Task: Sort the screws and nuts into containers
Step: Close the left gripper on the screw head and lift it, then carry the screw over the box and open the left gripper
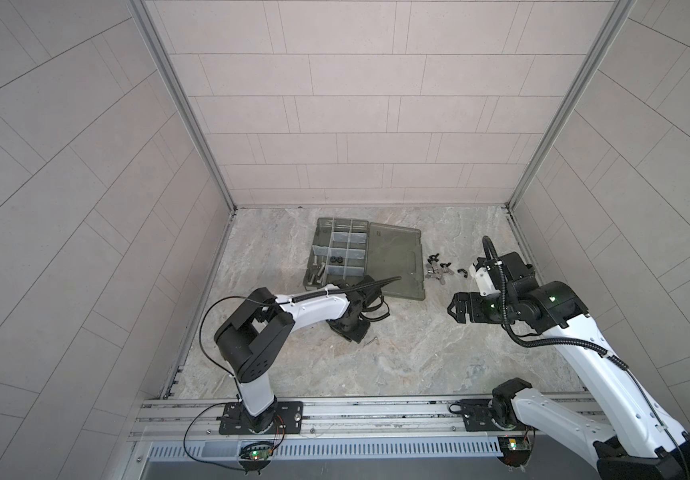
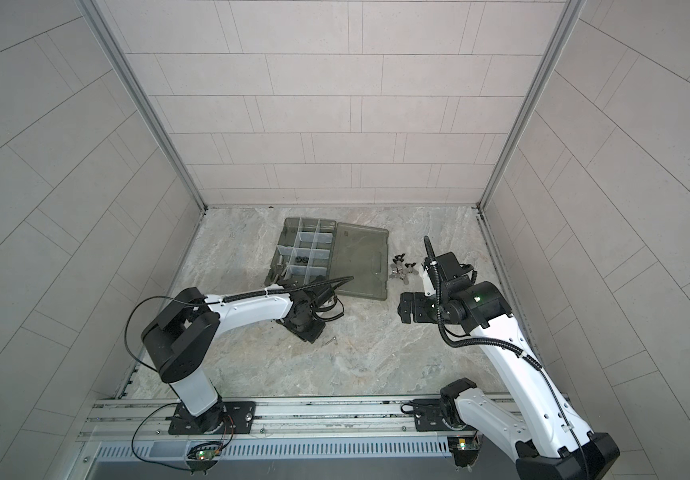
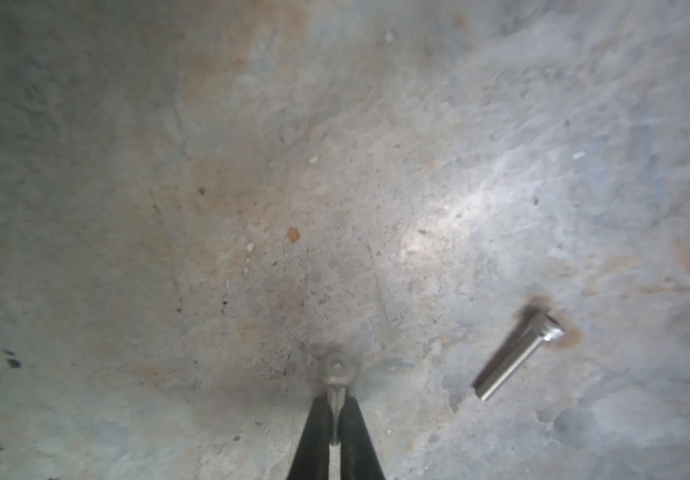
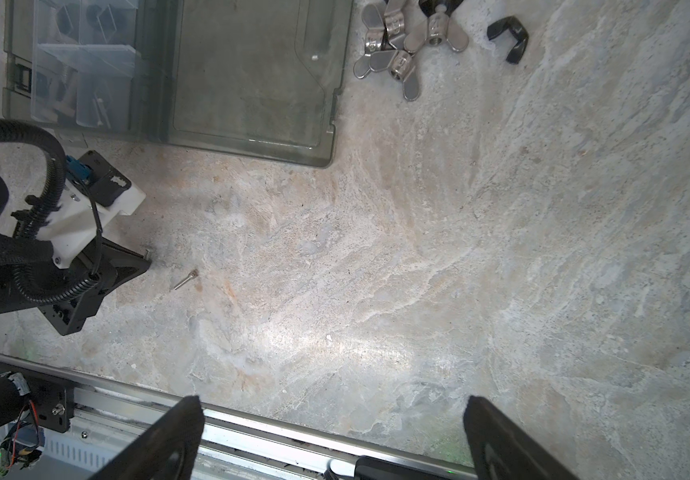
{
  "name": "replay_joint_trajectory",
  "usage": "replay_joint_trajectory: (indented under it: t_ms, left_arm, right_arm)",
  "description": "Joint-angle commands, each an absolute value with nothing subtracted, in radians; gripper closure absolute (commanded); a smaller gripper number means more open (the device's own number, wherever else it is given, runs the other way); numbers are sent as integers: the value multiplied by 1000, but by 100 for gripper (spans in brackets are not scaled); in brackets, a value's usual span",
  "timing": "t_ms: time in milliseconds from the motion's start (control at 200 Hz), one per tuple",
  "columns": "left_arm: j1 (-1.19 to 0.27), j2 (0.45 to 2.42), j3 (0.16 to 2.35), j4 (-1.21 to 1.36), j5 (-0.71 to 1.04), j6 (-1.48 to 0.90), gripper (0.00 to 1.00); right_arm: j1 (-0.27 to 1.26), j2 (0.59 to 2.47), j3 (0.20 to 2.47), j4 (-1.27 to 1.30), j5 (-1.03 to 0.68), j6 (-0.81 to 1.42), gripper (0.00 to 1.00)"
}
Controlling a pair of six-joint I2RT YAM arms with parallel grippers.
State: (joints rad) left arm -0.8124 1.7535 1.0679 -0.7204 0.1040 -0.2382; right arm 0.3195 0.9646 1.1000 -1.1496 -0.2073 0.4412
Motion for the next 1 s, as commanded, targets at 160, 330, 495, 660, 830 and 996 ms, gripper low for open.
replay_joint_trajectory:
  t_ms: [160, 330, 495, 660, 830, 996]
  left_arm:
    - [-794, 1756, 1256, -860, 61, -181, 94]
    - [-741, 1783, 1363, -899, 57, -158, 94]
    - [-662, 1826, 1461, -945, 46, -120, 94]
    - [-584, 1857, 1506, -953, 48, -93, 94]
    - [-525, 1876, 1519, -954, 43, -91, 94]
    - [-490, 1891, 1526, -950, 35, -92, 94]
  right_arm:
    - [318, 1001, 1145, -1119, -199, 432, 1]
    - [318, 1030, 1164, -1099, -200, 425, 1]
    - [315, 1063, 1189, -1089, -199, 411, 1]
    - [313, 1092, 1201, -1082, -212, 405, 1]
    - [310, 1116, 1211, -1082, -216, 395, 1]
    - [306, 1134, 1216, -1077, -219, 389, 1]
